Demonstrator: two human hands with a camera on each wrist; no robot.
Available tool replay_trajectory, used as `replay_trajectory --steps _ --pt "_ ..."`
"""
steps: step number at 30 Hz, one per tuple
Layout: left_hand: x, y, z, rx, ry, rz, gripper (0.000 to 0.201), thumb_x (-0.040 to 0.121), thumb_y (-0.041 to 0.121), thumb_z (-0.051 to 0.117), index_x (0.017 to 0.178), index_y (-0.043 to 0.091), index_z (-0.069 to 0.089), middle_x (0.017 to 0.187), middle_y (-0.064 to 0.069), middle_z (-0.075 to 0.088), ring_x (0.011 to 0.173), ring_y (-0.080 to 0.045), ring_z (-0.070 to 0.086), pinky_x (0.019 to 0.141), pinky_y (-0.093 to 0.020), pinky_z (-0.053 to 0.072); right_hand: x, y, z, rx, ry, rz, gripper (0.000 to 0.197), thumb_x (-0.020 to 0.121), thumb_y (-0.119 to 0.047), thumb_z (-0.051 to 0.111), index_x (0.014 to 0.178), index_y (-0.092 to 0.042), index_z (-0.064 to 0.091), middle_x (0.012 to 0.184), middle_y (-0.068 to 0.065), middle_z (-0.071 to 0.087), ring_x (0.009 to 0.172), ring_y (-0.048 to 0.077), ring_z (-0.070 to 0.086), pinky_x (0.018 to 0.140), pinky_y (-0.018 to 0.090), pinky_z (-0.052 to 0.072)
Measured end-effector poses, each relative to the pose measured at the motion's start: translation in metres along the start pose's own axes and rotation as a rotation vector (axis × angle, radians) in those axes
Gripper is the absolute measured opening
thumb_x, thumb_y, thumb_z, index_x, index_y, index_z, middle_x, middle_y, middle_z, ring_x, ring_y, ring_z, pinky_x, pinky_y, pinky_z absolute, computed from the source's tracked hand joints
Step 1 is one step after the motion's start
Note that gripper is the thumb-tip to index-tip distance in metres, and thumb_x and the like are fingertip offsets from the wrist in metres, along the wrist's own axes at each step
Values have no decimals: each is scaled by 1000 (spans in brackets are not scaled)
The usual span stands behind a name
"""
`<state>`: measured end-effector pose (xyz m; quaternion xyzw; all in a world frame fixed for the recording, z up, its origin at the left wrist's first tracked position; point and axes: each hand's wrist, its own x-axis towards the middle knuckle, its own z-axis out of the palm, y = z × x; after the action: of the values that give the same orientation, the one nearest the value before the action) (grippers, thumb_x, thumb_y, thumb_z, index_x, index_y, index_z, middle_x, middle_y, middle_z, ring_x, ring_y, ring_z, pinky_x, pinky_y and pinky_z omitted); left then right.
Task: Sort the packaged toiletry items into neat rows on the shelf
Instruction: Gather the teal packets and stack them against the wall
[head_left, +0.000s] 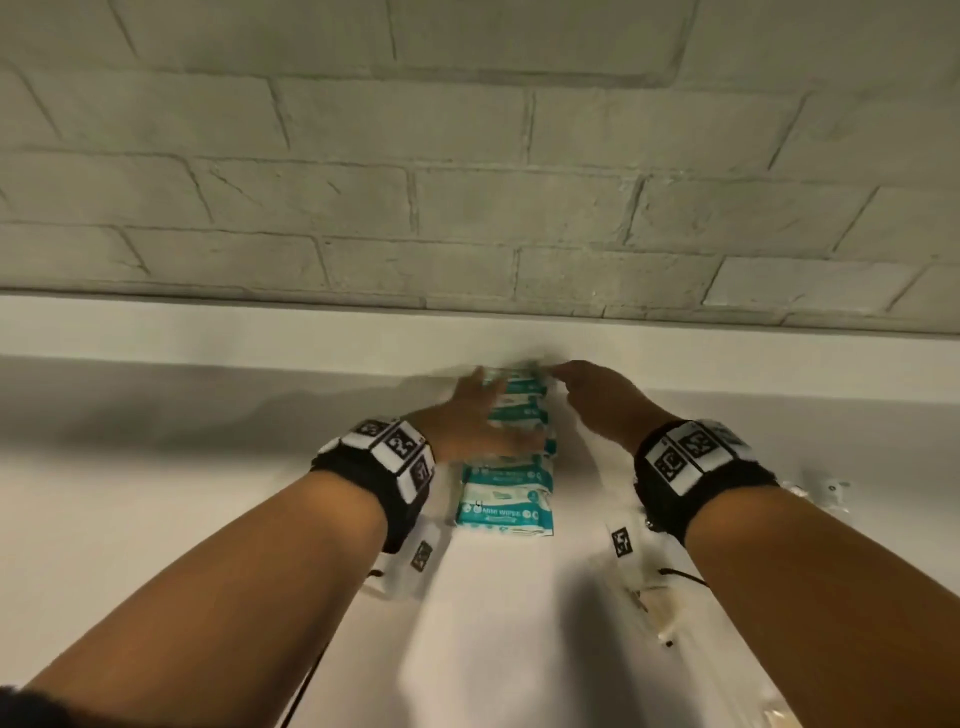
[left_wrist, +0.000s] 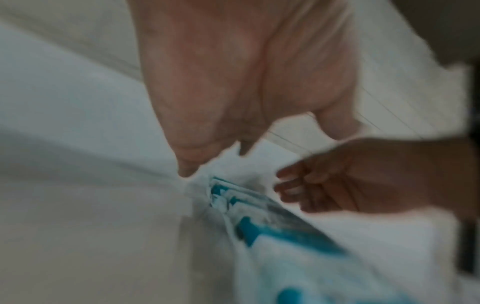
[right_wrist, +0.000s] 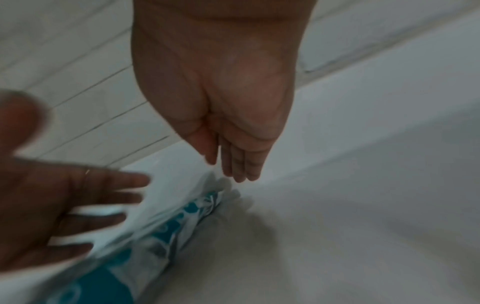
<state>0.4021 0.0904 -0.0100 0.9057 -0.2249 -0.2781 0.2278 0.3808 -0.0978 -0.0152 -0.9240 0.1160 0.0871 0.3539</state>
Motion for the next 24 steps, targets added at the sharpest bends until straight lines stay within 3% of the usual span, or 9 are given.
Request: replay_trajectory --steps 4,8,10,12,14,17,19,22,24 --pt "3 -7 -3 -782 202 -185 104 70 89 30 153 28 12 159 4 19 145 -18 20 119 -40 13 -1 13 1 756 28 208 47 100 -30 44 142 -9 42 145 9 44 133 27 44 105 35 35" --pt "6 -1 3 -1145 257 -143 76 94 64 22 140 4 35 119 -1 57 121 -20 49 95 -28 38 -7 -1 12 1010 -68 241 56 99 -48 37 143 -13 37 145 8 41 129 22 44 99 32 39" --pt "9 3 8 -1194 233 -128 66 95 62 17 120 8 46 86 1 72 99 -21 62 83 -29 46 -11 -11 19 1028 -125 233 60 101 -48 32 145 -8 33 137 5 50 114 15 54 81 25 47" --pt "8 6 7 -1224 194 -133 63 92 68 16 99 22 58 74 -3 75 88 -23 67 91 -37 48 -16 -19 23 1022 -143 231 53 101 -47 32 127 -5 49 118 -2 58 95 8 58 77 24 47" --pt "11 3 9 -1240 140 -102 76 85 77 18 98 19 66 96 -10 75 98 -30 69 101 -45 45 -17 -21 25 980 -132 230 46 101 -47 32 108 -7 53 115 -5 54 87 7 59 85 27 44" --pt "10 2 9 -1234 156 -130 74 87 75 16 95 18 63 91 -7 76 93 -26 70 92 -41 50 -23 -22 21 986 -116 244 53 101 -47 30 124 -3 50 121 0 54 100 7 56 87 28 41" --pt "-1 9 6 -1227 177 -146 63 92 67 13 89 22 57 89 -5 75 84 -16 68 81 -31 48 -29 -20 17 975 -94 245 61 101 -47 29 142 -3 38 137 12 49 121 22 52 93 31 39" --pt "-14 7 10 -1250 214 -128 65 96 62 11 130 18 46 113 4 52 113 -12 57 88 -25 35 -39 -11 19 927 -79 206 66 101 -48 26 147 0 29 151 22 34 138 37 34 106 40 35" --pt "-22 6 16 -1273 197 -125 68 97 60 9 136 12 37 113 13 45 108 -7 56 87 -26 34 -45 -6 24 938 -70 198 66 101 -48 27 146 -1 32 150 22 35 138 37 35 104 41 37"
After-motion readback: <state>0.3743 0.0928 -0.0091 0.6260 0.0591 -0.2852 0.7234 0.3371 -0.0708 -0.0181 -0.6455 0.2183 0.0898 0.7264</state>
